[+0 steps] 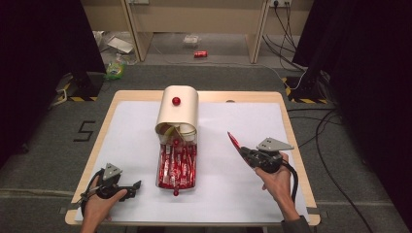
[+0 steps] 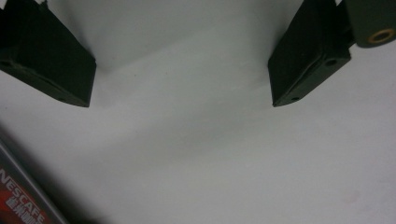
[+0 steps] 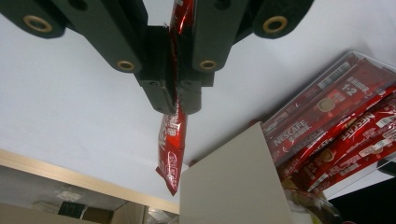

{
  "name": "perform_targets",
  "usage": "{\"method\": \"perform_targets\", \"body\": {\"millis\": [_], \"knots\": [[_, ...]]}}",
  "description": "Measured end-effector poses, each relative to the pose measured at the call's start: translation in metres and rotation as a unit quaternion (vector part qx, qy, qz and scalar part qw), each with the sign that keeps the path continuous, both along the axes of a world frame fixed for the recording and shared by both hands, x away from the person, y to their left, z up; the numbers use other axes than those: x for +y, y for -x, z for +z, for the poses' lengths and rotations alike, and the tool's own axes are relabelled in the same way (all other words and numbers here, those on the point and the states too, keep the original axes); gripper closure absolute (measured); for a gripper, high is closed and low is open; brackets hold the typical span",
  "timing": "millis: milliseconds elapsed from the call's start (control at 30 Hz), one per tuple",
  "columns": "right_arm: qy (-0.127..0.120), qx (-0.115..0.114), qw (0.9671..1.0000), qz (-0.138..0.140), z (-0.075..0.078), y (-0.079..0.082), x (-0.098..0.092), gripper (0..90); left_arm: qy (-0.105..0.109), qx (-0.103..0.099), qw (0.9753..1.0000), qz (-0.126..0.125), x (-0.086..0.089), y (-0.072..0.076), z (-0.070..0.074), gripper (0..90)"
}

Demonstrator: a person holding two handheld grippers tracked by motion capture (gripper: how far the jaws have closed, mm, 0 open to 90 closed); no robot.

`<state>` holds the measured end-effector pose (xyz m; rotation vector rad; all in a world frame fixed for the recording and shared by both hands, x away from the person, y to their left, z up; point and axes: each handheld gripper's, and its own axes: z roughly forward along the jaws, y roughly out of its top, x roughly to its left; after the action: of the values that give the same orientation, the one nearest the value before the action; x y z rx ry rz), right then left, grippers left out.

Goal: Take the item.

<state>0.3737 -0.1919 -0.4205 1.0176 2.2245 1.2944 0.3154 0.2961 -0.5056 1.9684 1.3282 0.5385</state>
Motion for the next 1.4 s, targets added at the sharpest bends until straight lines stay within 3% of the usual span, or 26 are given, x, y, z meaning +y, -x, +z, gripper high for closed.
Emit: {"method": "perform_targets", "body": {"millis": [1000,1400], "knots": [[0.007,0.016,0.9985,-0.052,-0.016,-0.02,-0.032,85.9,0.0,0.001,1.0,-0.001,0.0,0.0,0.0,6.8],[0.026,0.022,0.9977,-0.059,-0.022,-0.026,-0.036,85.7,0.0,0.001,1.0,-0.001,0.0,0.0,0.0,6.6]]}}
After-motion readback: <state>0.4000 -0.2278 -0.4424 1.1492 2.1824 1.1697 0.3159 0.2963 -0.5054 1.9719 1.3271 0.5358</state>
